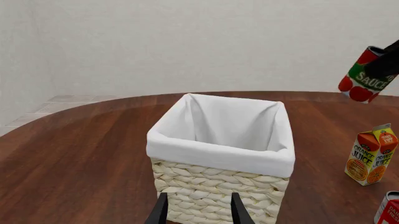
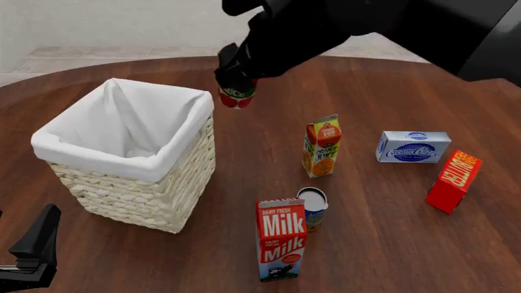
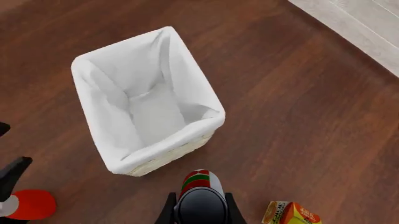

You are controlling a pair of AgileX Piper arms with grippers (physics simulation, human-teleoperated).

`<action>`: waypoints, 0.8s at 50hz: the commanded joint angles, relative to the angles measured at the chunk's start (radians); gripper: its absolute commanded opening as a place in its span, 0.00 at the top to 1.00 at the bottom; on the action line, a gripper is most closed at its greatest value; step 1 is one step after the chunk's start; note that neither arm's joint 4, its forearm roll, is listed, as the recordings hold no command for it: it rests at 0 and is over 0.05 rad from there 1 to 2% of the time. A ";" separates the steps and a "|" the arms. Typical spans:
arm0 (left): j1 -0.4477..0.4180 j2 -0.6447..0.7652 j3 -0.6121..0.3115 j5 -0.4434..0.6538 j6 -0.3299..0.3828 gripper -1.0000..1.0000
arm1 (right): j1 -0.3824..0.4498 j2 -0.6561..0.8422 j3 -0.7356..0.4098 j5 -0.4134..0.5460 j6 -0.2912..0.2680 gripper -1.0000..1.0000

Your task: Pick up the tomato sauce, and put it in the basket.

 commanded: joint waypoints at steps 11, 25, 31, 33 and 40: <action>0.000 -0.003 -0.001 0.003 0.001 0.00 | 0.087 -0.055 -0.047 -0.036 -0.020 1.00; 0.000 -0.003 -0.001 0.003 0.001 0.00 | 0.127 -0.073 -0.060 -0.095 -0.020 1.00; 0.001 -0.003 -0.001 0.003 0.001 0.00 | 0.139 -0.075 -0.068 -0.114 -0.030 1.00; 0.000 -0.003 -0.001 0.003 0.001 0.00 | 0.147 -0.074 -0.068 -0.119 -0.030 1.00; 0.000 -0.003 -0.001 0.003 0.001 0.00 | 0.165 -0.081 -0.066 -0.154 -0.046 1.00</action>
